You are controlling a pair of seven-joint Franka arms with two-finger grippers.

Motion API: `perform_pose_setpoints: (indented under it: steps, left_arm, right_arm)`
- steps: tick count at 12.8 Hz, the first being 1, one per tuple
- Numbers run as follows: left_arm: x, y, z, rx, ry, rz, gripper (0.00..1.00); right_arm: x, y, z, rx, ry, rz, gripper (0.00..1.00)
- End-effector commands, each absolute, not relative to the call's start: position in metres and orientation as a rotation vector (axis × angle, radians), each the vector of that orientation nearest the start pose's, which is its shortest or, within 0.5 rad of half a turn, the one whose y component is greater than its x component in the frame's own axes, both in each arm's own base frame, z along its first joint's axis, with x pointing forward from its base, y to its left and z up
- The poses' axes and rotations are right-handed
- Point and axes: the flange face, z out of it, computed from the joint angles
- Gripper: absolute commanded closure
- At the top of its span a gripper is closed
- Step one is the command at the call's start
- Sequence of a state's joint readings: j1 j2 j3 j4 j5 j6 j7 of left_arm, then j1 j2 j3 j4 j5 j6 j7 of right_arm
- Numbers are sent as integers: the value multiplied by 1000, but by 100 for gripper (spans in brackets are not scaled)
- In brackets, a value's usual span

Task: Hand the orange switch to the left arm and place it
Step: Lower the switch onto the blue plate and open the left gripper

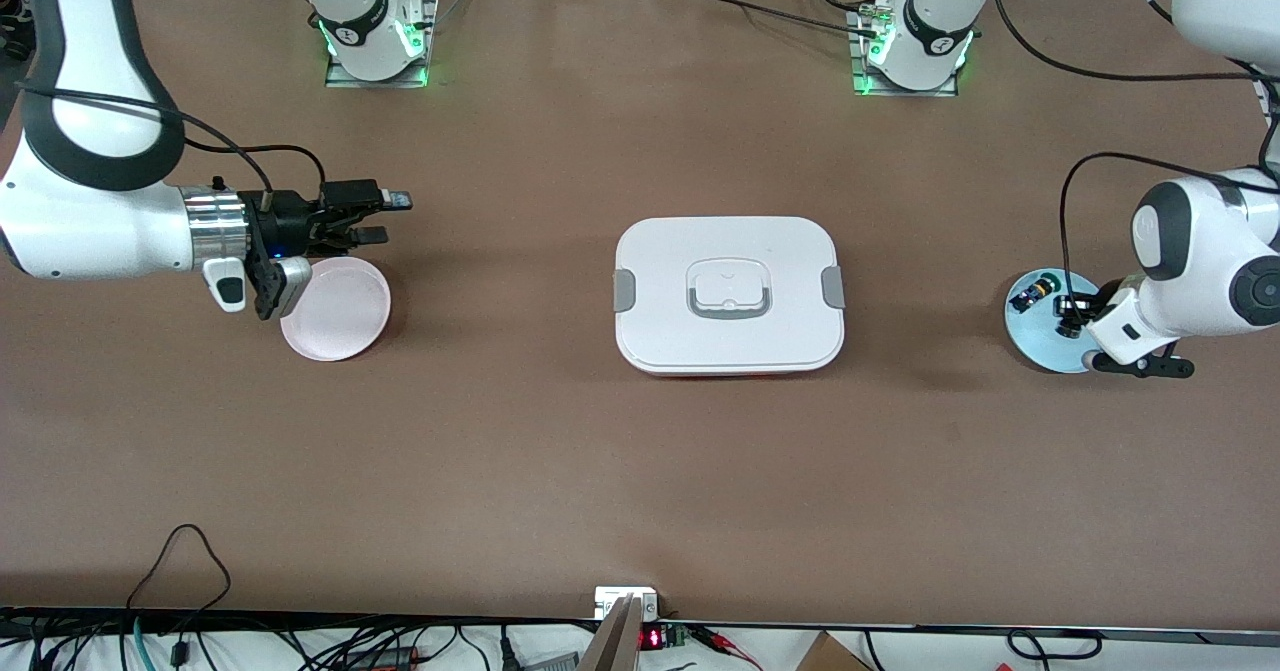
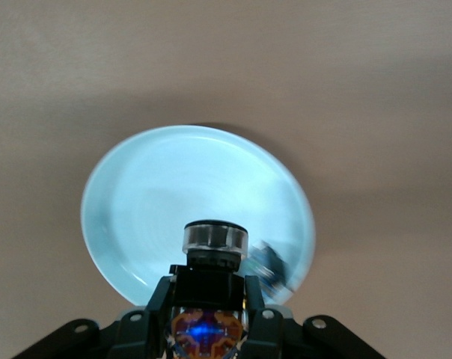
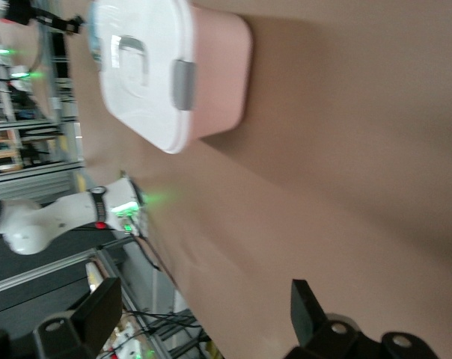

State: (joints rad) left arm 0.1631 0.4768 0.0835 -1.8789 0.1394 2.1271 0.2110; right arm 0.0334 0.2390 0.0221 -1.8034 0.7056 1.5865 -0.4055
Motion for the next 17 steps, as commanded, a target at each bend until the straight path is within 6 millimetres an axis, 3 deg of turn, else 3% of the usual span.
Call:
perform_pose_setpoints:
  steps: [1,4,6,8,9,10,11,12,13,16,17]
  left_arm:
    - [591,176,205,-3013,112,381,99]
    - [589,180,199,-3015,125,394,99]
    - [587,183,189,-2984,164,423,97]
    - [586,183,188,-2974,175,428,93]
    - [586,183,187,-2974,175,430,87]
    - [586,183,186,-2973,179,433,71]
    - [587,183,187,-2972,179,428,40]
    - [593,191,197,-2973,157,396,18]
    - [596,201,211,-2974,126,366,3]
    - [604,199,253,-2977,153,281,0]
    - [607,192,272,-2990,147,231,0]
  right_arm:
    - [572,84,405,-2598,-178,509,0]
    - [570,76,409,-2834,-56,589,0]
    - [572,81,413,-3092,-146,590,0]
    - [580,69,446,-3200,-203,497,0]
    - [588,61,467,-3209,-178,427,0]
    - [596,53,487,-3221,-152,356,0]
    - [603,39,508,-3218,-105,283,0]
    - [607,27,523,-3208,-59,230,0]
    - [610,21,535,-3194,-35,188,0]
    - [607,-18,559,-3159,73,131,0]
    - [604,-22,566,-3147,53,119,0]
